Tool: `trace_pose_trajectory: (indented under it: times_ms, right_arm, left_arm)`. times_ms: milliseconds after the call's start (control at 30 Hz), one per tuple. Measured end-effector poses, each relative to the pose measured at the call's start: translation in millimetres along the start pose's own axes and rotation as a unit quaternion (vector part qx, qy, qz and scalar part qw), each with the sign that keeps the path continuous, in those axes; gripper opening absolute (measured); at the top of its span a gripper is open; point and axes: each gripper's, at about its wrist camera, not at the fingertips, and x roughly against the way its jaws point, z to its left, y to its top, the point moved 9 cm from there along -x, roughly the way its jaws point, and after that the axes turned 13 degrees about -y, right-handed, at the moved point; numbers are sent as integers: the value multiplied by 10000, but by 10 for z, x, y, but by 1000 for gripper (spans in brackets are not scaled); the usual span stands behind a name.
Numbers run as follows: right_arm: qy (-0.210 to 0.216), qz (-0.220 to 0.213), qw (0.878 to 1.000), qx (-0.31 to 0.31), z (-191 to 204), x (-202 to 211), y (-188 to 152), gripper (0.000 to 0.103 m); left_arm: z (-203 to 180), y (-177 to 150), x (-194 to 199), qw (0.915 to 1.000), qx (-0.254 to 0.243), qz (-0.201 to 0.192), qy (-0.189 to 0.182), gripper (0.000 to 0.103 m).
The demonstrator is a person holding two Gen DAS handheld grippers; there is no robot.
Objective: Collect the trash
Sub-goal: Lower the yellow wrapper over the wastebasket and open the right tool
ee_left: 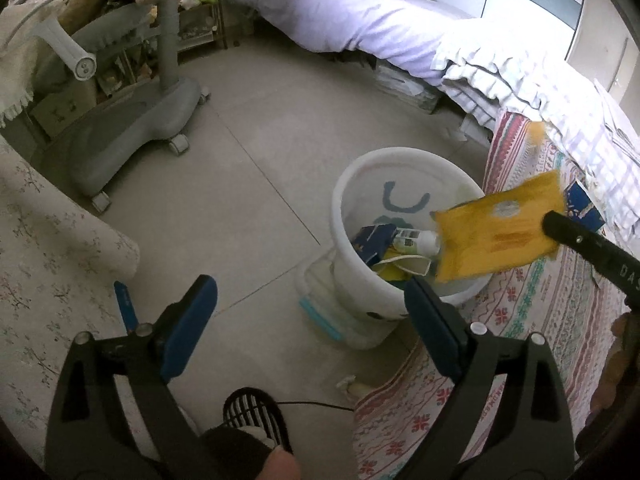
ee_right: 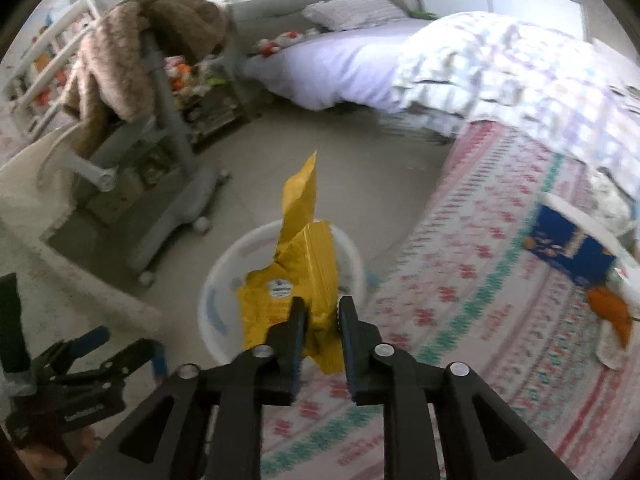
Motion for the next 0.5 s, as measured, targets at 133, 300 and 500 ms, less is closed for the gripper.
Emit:
trace_pose_trajectory:
  times_ms: [133, 300, 500]
  right_arm:
    - [-70, -123, 9999, 41, 51, 56, -4, 78]
    - [-130, -258, 9995, 81, -10, 175, -3, 81]
    - [-398, -223, 9988, 156, -219, 270, -85, 81]
  left_arm:
    - [0, 3, 8, 10000, 12, 8, -30, 95]
    - [-32, 9, 55, 10000, 0, -18, -80, 95]
    - [-187, 14, 92, 9998, -123, -16, -184, 95]
